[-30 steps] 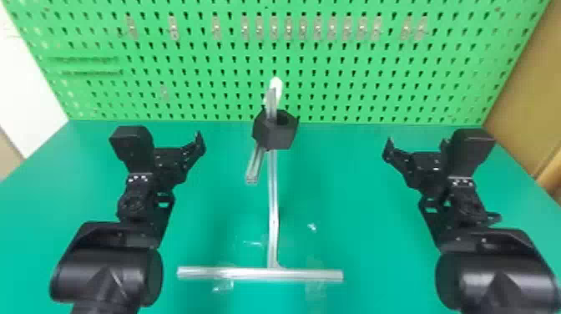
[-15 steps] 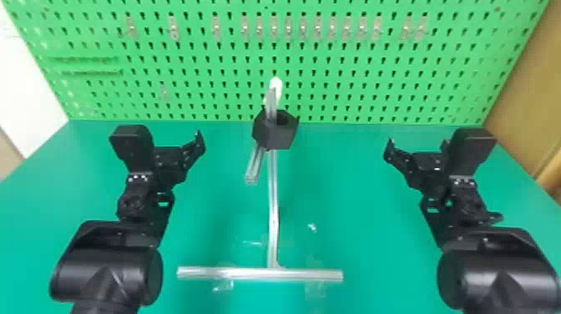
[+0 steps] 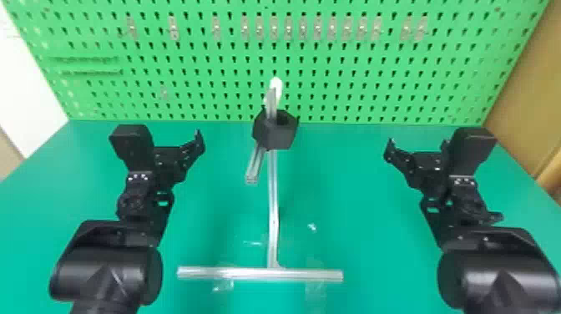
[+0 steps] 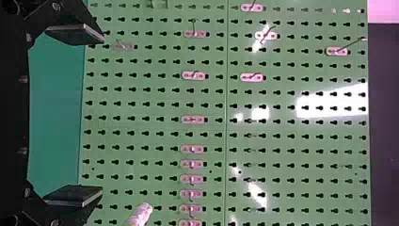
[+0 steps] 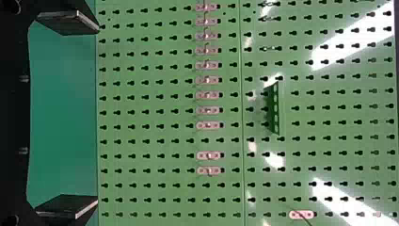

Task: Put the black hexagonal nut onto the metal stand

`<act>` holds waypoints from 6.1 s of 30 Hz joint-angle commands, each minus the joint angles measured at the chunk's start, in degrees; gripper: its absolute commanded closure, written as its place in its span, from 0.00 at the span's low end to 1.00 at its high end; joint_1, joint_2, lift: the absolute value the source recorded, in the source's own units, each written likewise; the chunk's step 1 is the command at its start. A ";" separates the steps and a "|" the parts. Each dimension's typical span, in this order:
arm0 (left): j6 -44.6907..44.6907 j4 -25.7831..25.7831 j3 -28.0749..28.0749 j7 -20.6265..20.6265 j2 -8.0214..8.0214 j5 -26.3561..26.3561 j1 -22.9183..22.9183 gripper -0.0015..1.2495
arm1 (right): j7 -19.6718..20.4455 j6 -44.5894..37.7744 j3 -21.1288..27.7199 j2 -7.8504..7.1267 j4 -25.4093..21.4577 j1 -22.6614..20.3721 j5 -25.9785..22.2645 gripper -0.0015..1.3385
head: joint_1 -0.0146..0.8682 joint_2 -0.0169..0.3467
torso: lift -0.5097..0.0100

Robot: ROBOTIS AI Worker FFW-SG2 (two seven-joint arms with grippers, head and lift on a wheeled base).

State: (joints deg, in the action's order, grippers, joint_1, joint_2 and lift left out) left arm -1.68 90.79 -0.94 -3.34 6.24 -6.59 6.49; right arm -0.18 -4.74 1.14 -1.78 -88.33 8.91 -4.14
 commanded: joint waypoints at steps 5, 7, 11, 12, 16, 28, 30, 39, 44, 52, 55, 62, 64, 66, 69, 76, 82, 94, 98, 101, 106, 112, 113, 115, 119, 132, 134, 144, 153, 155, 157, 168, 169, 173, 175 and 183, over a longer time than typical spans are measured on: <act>0.01 0.00 -0.03 0.00 0.00 0.00 0.11 0.12 | 0.00 0.00 0.00 0.02 0.00 0.15 -1.31 0.05 | 0.80 0.27 | 0.98; 0.01 0.00 -0.03 0.00 0.00 0.00 0.11 0.12 | 0.00 0.09 0.00 0.11 0.44 0.15 -2.72 0.06 | 0.80 0.27 | 0.98; 0.01 0.00 -0.12 0.00 0.00 0.17 0.19 0.12 | 0.00 0.17 0.18 0.11 1.05 0.15 -4.65 0.06 | 0.80 0.27 | 0.98; 0.01 -0.09 -0.12 0.00 0.00 0.17 0.19 0.12 | 0.00 0.09 0.18 0.11 1.05 0.15 -4.74 0.06 | 0.80 0.27 | 0.98; 0.01 -0.09 -0.03 0.00 0.00 0.00 0.28 0.12 | -0.09 -0.27 0.00 -0.24 1.23 0.41 -5.09 0.06 | 0.80 0.27 | 0.98; 0.01 -0.17 -0.30 0.00 0.00 0.43 0.72 0.12 | -0.97 -3.25 -1.58 -1.91 1.05 1.46 -3.34 0.06 | 0.80 0.27 | 0.98; 0.01 -0.17 -0.30 0.00 0.00 0.52 0.72 0.12 | -0.97 -3.34 -1.58 -1.74 0.97 1.46 -2.19 0.06 | 0.80 0.27 | 0.98; 0.01 -0.44 -0.47 0.00 0.00 0.52 0.63 0.12 | -0.97 -2.90 -0.79 -0.68 0.44 1.11 0.62 0.06 | 0.80 0.27 | 0.98; 0.01 -0.44 -0.47 0.00 0.00 0.52 0.63 0.12 | -0.88 -2.90 -0.70 -0.77 0.26 1.11 0.71 0.06 | 0.80 0.27 | 0.98; 0.01 -0.35 -0.56 0.00 0.00 0.52 0.98 0.12 | -0.97 -3.08 -0.61 -0.86 -0.35 1.55 0.97 0.06 | 0.80 0.27 | 0.98; 0.18 -0.44 -0.47 0.00 -0.09 0.43 1.60 0.12 | -0.97 -3.52 -0.53 -1.12 -0.79 2.08 1.06 0.06 | 0.80 0.27 | 0.98; 1.33 -0.35 -0.47 0.00 -0.09 0.26 4.15 0.12 | -0.88 -3.96 -0.09 -1.21 -2.20 4.10 1.15 0.06 | 0.80 0.27 | 0.98; 1.50 -0.35 -0.56 0.00 -0.09 0.08 4.41 0.12 | -0.88 -3.96 0.00 -1.12 -2.20 4.45 1.06 0.06 | 0.80 0.27 | 0.98; 1.50 -0.35 -0.73 0.00 -0.09 0.08 4.50 0.12 | -0.88 -3.96 0.09 -0.95 -2.11 4.63 1.15 0.06 | 0.80 0.27 | 0.98; 1.50 -0.35 -0.56 0.00 -0.09 0.08 4.32 0.12 | -0.88 -3.96 0.00 -0.77 -2.20 4.63 1.41 0.06 | 0.80 0.27 | 0.98; 1.50 -0.35 -0.73 0.00 -0.09 0.26 3.53 0.12 | -0.88 -4.22 -0.35 -0.77 -2.11 3.84 1.67 0.06 | 0.80 0.27 | 0.98; 1.41 -0.35 -0.73 0.00 -0.09 0.52 2.57 0.12 | -0.88 -4.48 -0.61 -0.86 -2.11 3.13 1.67 0.06 | 0.80 0.27 | 0.98; 0.80 -0.53 -0.47 0.00 -0.09 0.79 1.34 0.12 | -0.88 -4.84 -0.88 -1.03 -1.41 2.61 1.59 0.06 | 0.80 0.27 | 0.98; 0.80 -0.70 -0.65 0.00 -0.17 0.87 1.42 0.12 | -0.88 -4.84 -1.32 -1.21 -1.23 2.61 1.59 0.06 | 0.80 0.27 | 0.98; 0.80 -0.79 -0.91 0.00 -0.17 0.87 1.42 0.12 | -0.88 -4.84 -1.32 -1.39 -1.23 2.70 1.50 0.06 | 0.80 0.27 | 0.98; 0.80 -0.79 -0.91 0.00 -0.17 0.87 1.78 0.12 | -0.88 -4.75 -0.88 -1.47 -1.23 2.78 1.15 0.06 | 0.80 0.27 | 0.98; 0.80 -0.79 -1.00 0.09 -0.17 1.14 2.13 0.12 | -0.88 -4.75 -0.97 -1.47 -1.23 2.70 1.15 0.06 | 0.80 0.27 | 0.98; 0.80 -0.79 -1.00 0.09 -0.17 1.14 2.13 0.12 | -0.88 -4.75 -0.97 -1.47 -1.23 2.70 1.15 0.06 | 0.80 0.27 | 0.98; 0.80 -0.79 -1.09 0.09 -0.17 1.14 2.13 0.12 | -0.88 -4.75 -1.05 -1.47 -1.23 2.78 1.15 0.06 | 0.80 0.27 | 0.98; 0.80 -0.88 -1.17 0.09 -0.17 1.31 2.30 0.12 | -0.88 -4.75 -1.05 -1.74 -1.23 3.05 1.06 0.06 | 0.80 0.27 | 0.98; 0.80 -1.49 -1.61 0.26 -0.17 1.58 2.92 0.12 | -0.44 -4.75 -0.79 -1.83 -1.06 3.49 1.24 0.06 | 0.80 0.27 | 0.98; 0.80 -1.58 -1.53 0.26 -0.17 1.58 2.83 0.12 | -0.35 -4.75 -0.79 -1.74 -0.88 3.40 1.24 0.06 | 0.80 0.27 | 0.98; 0.80 -1.58 -1.61 0.26 -0.17 1.31 3.01 0.12 | -0.26 -4.22 -0.61 -1.30 -0.79 3.22 1.24 0.06 | 0.80 0.27 | 0.98; 0.98 -1.58 -1.44 0.26 -0.17 1.05 2.74 0.12 | -0.18 -3.96 0.35 -1.21 -0.79 2.70 0.88 0.06 | 0.80 0.27 | 0.98; 1.06 -1.58 -1.44 0.26 -0.17 1.05 2.83 0.12 | -0.18 -3.96 0.35 -1.21 -0.79 2.70 0.88 0.07 | 0.80 0.27 | 0.98; 1.06 -1.58 -1.53 0.26 -0.17 1.05 2.92 0.12 | -0.18 -4.05 0.35 -1.21 -0.79 2.78 0.88 0.07 | 0.80 0.27 | 0.98; 1.24 -1.58 -0.82 0.26 -0.17 0.70 2.13 0.12 | -0.09 -3.61 0.70 -1.21 -0.88 2.52 0.62 0.07 | 0.80 0.27 | 0.98; 1.24 -1.58 -0.73 0.26 -0.17 0.70 2.13 0.12 | -0.09 -3.43 0.70 -1.21 -0.79 2.52 0.62 0.07 | 0.80 0.27 | 0.98; 1.33 -1.58 -0.38 0.26 -0.17 0.61 1.78 0.12 | -0.09 -3.43 0.88 -1.21 -0.79 2.52 0.62 0.07 | 0.80 0.27 | 0.98; 1.33 -1.58 -0.12 0.26 -0.17 0.61 1.60 0.12 | -0.09 -3.43 0.88 -1.21 -0.79 2.52 0.62 0.07 | 0.80 0.27 | 0.98; 1.33 -1.58 -0.30 0.26 -0.17 0.61 1.51 0.12 | -0.09 -3.17 0.79 -1.39 -0.79 2.34 0.62 0.07 | 0.80 0.27 | 0.98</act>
State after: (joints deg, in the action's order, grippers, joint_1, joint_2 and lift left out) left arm -0.35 89.21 -1.02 -3.07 6.06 -5.98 8.01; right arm -0.26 -8.07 1.96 -3.08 -89.18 11.39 -3.52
